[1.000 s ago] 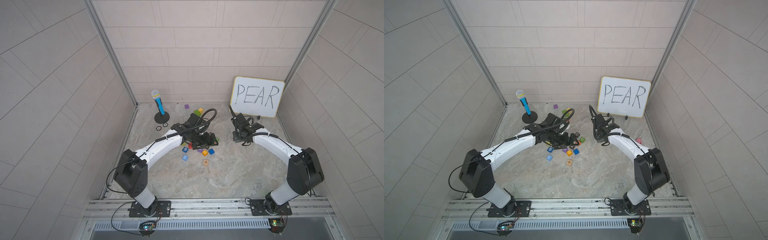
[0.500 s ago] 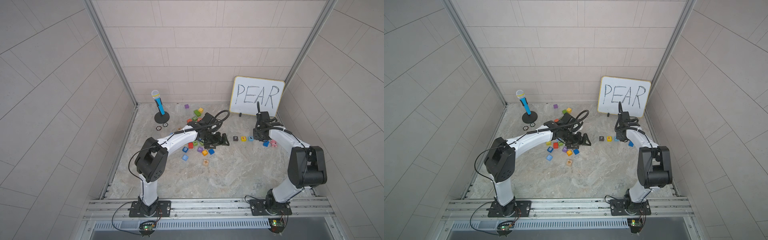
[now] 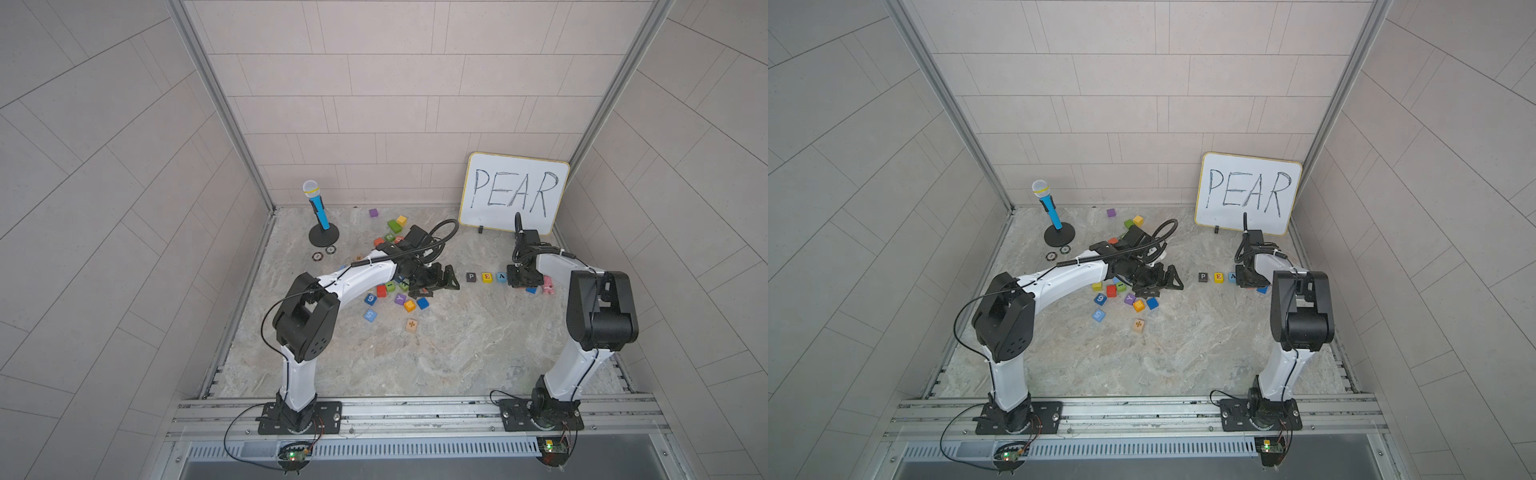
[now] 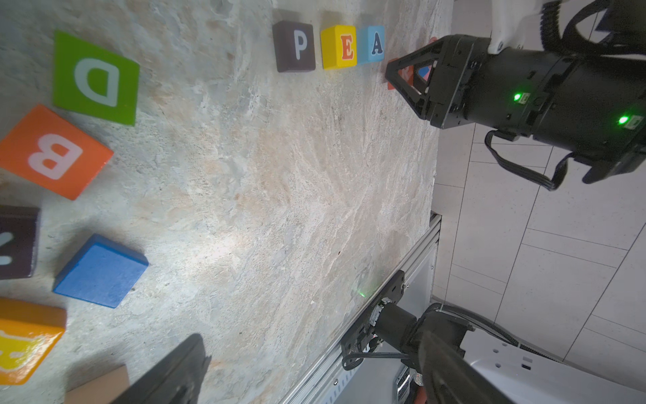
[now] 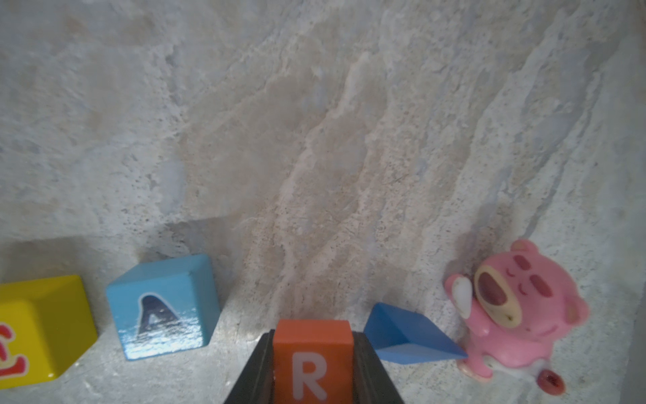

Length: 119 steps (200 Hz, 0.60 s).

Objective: Spell the uppercase word “pear” with letter blocks
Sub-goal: Place the letter block at the center of the board.

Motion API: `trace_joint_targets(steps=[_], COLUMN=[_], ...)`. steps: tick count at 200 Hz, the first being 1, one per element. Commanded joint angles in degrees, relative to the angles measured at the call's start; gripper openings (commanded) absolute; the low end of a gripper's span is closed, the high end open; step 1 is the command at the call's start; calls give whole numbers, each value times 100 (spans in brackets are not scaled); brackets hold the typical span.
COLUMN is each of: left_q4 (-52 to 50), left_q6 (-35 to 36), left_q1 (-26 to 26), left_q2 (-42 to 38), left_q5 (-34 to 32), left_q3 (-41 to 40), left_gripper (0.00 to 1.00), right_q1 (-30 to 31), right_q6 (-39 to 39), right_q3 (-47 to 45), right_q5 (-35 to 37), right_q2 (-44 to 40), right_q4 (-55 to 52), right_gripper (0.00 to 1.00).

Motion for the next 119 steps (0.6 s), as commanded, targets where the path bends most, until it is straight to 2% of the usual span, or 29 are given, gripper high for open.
trace_joint_targets(steps=[1,62,119], left_q4=[30,21,101], left_q6=[-1,38,35], left_q1=[-40,-40,-48], left_q2=[15,26,-47], left_q5=[21,-17,-22], left_q3=[92,43,-162], left_gripper=[99,99,99], right_q1=[-82,-84,-88], right_q6=[-127,-86,-96], right_q3=[209,597,648], right_q5=[-109,-316,-217], right_q2=[149,541,604], right_q4=[80,12,-63], right_gripper=[26,27,30])
